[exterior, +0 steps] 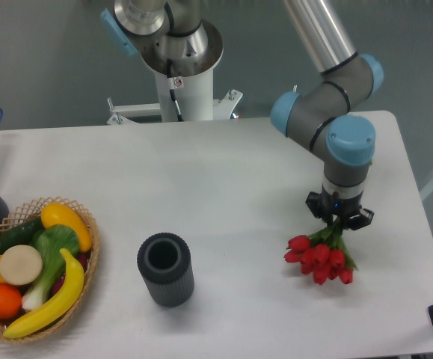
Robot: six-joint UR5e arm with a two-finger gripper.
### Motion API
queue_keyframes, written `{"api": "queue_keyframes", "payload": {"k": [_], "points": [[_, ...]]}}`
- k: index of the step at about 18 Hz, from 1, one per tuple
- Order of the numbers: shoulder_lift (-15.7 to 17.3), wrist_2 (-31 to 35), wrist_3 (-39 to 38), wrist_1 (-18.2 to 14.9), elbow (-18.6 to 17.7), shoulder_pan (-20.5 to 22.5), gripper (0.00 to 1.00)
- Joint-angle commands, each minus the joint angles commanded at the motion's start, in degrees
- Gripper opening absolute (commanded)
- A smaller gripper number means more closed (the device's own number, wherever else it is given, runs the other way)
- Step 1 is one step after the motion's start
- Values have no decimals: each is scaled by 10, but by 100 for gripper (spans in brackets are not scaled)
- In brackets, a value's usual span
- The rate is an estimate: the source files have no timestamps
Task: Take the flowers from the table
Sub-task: 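Close the gripper on the tulip stems and lift the bunch slightly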
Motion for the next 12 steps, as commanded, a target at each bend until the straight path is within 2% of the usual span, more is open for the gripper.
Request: {"api": "queue_keyframes", "payload": {"k": [2, 4, 12], "points": [[-2, -2, -3, -5, 27, 12, 0], [0, -7, -1, -25, 48, 19, 0], [-7, -21, 5, -171, 146, 20, 0]]}}
